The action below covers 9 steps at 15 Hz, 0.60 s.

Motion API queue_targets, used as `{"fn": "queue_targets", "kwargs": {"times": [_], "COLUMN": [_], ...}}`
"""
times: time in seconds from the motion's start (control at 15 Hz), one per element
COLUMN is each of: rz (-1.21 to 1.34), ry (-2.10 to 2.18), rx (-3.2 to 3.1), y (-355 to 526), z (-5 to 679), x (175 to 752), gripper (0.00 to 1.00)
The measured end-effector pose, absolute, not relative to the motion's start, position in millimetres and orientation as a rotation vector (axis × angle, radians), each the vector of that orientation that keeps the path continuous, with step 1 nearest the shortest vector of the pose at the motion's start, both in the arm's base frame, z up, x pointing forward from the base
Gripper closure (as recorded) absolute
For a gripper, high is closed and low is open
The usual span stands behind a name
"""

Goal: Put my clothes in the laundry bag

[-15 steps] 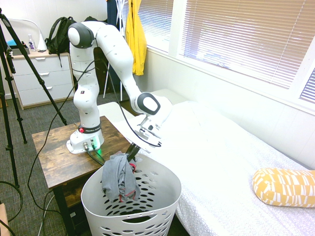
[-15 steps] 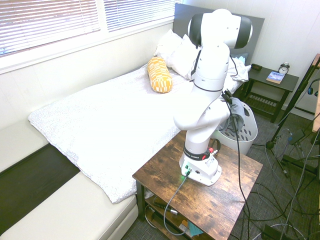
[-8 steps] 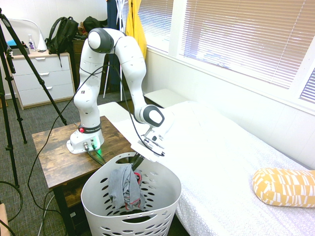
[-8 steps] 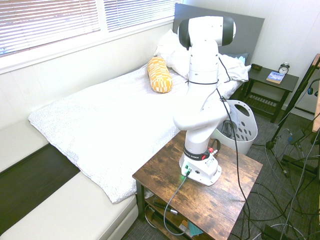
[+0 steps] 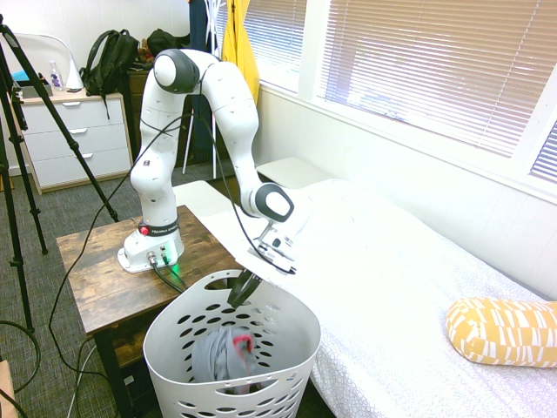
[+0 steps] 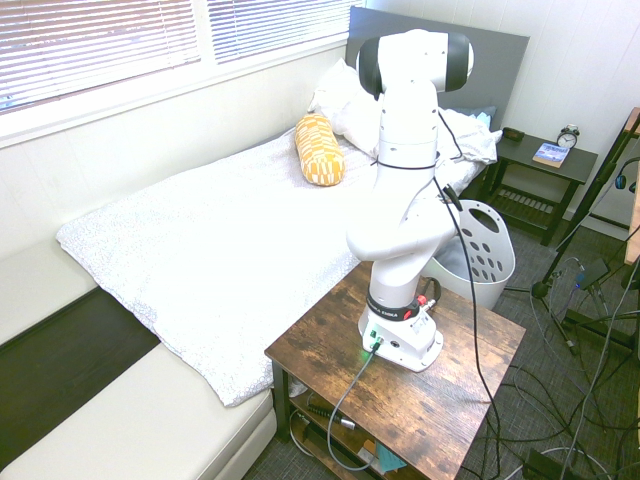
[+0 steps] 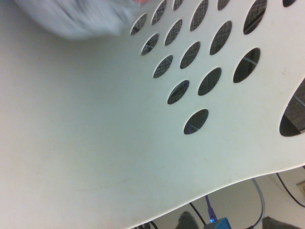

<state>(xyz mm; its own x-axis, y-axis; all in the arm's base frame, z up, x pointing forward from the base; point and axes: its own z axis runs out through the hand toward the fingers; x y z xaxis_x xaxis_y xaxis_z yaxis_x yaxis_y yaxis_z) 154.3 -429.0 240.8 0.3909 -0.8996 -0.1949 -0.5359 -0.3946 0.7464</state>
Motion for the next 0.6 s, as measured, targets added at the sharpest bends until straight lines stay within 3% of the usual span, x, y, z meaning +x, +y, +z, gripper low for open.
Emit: {"fn": "queue_targets", "kwargs": {"times": [0.27,0.6], "rz": [-0.568,-0.133], "ry": [-1.323,-1.357], "rx": [2.157,2.366], "y": [-425,-361], "z": [308,413], "x": [202,362], "gripper": [0.0,0.0]}}
